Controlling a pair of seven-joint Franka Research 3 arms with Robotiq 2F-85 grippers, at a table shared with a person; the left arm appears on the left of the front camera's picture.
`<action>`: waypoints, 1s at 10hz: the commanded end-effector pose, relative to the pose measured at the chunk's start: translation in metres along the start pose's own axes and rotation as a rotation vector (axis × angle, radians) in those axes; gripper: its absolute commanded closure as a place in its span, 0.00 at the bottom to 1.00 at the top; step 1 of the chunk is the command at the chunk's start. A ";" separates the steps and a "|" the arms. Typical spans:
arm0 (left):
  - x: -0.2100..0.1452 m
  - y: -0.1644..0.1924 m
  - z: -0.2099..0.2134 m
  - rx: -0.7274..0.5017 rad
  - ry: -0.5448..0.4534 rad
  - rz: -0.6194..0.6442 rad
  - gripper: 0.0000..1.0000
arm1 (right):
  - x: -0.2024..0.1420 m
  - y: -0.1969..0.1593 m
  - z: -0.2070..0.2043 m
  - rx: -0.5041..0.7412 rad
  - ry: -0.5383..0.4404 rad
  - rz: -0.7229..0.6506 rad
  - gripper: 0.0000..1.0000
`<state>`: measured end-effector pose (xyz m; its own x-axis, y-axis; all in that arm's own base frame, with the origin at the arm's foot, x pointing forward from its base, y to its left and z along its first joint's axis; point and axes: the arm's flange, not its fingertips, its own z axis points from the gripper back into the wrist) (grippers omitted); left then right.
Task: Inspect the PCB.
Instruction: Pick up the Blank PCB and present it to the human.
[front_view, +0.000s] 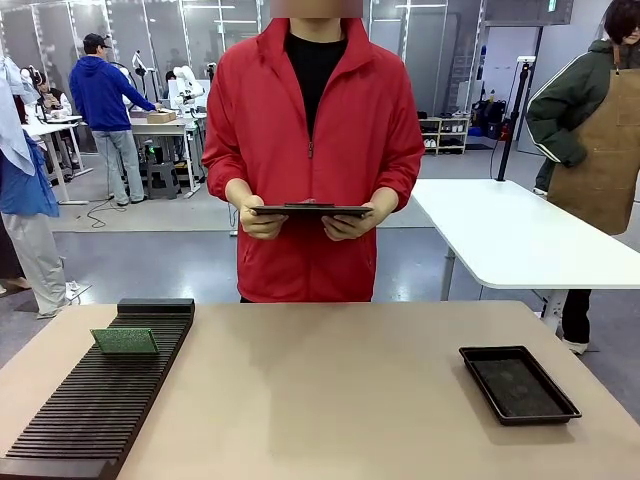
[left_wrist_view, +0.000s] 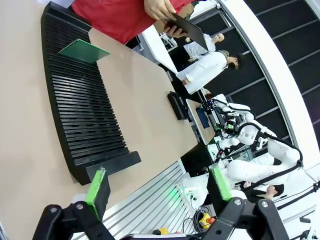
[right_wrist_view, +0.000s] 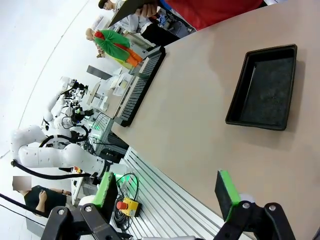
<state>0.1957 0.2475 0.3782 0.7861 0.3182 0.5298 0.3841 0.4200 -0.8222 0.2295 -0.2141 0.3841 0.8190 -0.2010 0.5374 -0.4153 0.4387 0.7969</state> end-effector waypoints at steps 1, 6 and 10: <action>0.000 -0.001 0.001 -0.014 -0.008 -0.012 0.00 | 0.001 0.001 0.000 0.011 -0.005 0.013 0.00; 0.041 -0.081 -0.034 0.223 0.171 -0.466 0.00 | 0.001 0.001 0.000 0.011 -0.005 0.013 0.00; 0.080 -0.102 -0.147 0.472 0.457 -0.924 0.00 | 0.001 0.001 0.000 0.011 -0.005 0.013 0.00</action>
<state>0.2892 0.1346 0.5077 0.4806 -0.4798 0.7340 0.7601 0.6454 -0.0759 0.2294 -0.2134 0.3841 0.8203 -0.1998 0.5359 -0.4154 0.4359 0.7984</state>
